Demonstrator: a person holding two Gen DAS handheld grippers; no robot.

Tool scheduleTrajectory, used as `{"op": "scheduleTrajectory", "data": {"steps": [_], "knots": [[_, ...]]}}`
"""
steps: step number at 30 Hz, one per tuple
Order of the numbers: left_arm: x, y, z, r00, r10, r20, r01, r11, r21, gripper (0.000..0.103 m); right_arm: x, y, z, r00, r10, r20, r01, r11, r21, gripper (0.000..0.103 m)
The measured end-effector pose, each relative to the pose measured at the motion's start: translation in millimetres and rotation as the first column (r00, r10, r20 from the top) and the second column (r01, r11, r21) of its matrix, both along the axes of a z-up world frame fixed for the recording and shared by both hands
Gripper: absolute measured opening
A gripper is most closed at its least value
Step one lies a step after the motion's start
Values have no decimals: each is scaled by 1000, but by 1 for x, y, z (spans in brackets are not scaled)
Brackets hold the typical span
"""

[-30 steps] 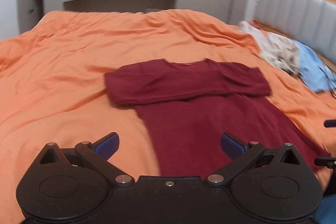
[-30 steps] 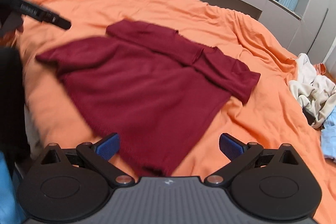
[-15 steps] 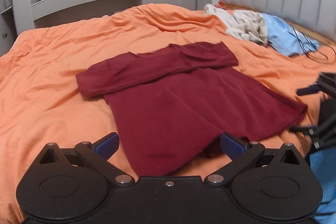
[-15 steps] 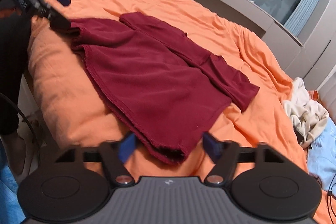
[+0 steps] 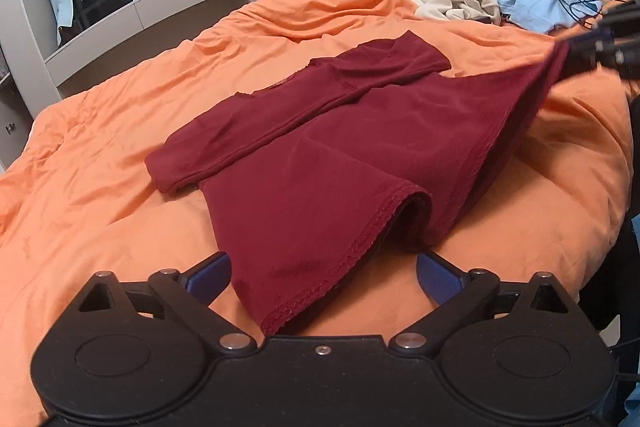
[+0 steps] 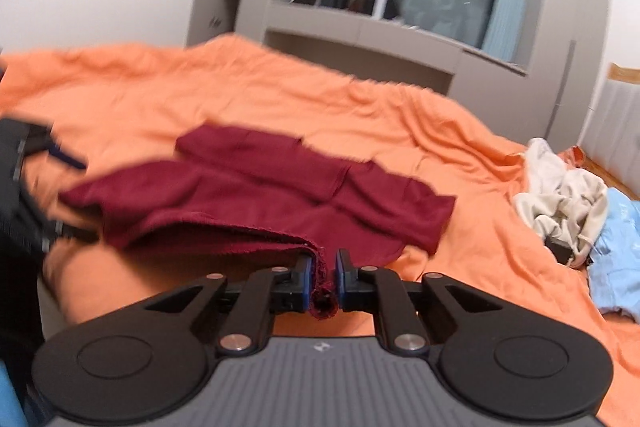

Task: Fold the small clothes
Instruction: 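Lift the hem with both tools and fold it toward the collar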

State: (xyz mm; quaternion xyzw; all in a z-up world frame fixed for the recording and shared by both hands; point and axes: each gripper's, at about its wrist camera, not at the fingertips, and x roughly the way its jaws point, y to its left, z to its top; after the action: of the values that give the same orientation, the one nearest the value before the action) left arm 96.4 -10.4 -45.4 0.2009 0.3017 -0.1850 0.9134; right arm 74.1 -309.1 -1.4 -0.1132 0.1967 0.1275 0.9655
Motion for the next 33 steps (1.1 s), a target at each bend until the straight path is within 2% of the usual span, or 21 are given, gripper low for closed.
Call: {"op": "scheduleTrajectory", "data": {"steps": [5, 11, 14, 15, 21, 25, 30, 33], "knots": [[0, 0, 1, 998, 30, 58, -33, 999, 43, 81, 3, -11, 11, 998, -38, 42, 38, 999, 18, 13], [-7, 4, 3, 990, 40, 132, -54, 994, 97, 51, 0, -12, 5, 997, -64, 34, 64, 998, 4, 13], [-11, 8, 5, 989, 31, 143, -43, 996, 80, 23, -8, -6, -4, 996, -81, 43, 82, 996, -29, 12], [-12, 9, 6, 990, 30, 141, -39, 997, 65, 8, -10, -5, -6, 995, -87, 48, 89, 995, -38, 11], [-21, 22, 29, 972, 87, 220, -71, 994, -79, 5, -32, -3, -2, 985, -122, 121, 125, 992, -19, 8], [-35, 28, 55, 947, 126, 296, -90, 987, -133, 4, -52, -5, 14, 969, -150, 196, 151, 988, 6, 8], [-67, 34, 91, 920, 119, 374, -51, 981, -188, 4, -88, -7, 44, 942, -188, 278, 182, 982, 48, 8], [-86, 37, 115, 920, 111, 375, -27, 975, -222, 4, -109, -9, 60, 927, -203, 316, 188, 979, 77, 8]]}}
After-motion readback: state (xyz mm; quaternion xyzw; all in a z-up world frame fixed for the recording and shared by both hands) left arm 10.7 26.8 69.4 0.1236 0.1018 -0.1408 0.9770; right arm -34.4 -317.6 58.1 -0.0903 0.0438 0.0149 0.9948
